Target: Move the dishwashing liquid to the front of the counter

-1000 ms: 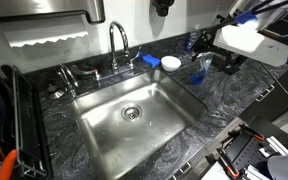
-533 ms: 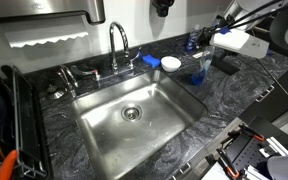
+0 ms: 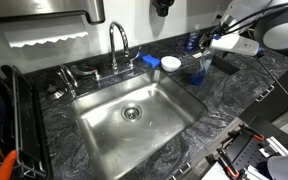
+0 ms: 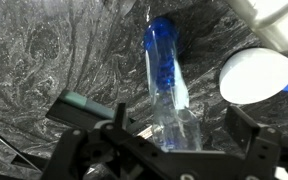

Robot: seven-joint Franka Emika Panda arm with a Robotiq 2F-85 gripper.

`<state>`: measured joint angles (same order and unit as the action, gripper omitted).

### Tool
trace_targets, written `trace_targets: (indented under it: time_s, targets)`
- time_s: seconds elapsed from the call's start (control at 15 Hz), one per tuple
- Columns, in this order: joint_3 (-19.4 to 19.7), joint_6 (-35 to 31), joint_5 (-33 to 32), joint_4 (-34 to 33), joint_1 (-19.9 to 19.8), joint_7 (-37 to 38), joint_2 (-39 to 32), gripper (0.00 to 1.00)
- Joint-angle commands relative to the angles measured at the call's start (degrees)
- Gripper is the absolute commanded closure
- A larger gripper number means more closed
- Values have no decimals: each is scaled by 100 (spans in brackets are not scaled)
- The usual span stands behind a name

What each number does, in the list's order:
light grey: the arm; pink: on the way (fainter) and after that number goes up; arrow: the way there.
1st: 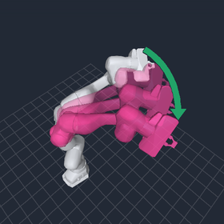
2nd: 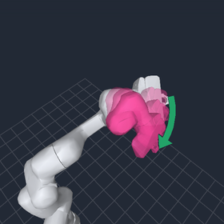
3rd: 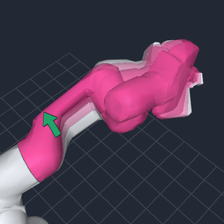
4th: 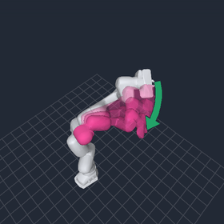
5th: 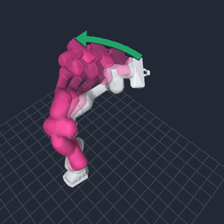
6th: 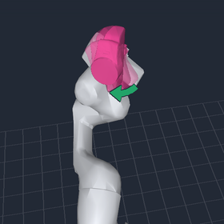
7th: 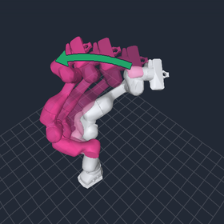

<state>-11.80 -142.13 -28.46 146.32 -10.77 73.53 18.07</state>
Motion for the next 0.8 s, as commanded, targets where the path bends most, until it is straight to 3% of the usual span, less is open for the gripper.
trace_targets:
  time_s: [0.0,0.27,0.33,0.47,0.73]
  targets:
    - [163,-364,-564,-194,-115,130,-422,0]
    - [426,-730,-1041,-254,-62,378,-722,0]
    - [520,-820,-970,-262,-12,348,-796,25]
    - [615,-957,-920,-272,17,358,-896,34]
    - [731,-1120,-885,-243,83,344,-958,63]
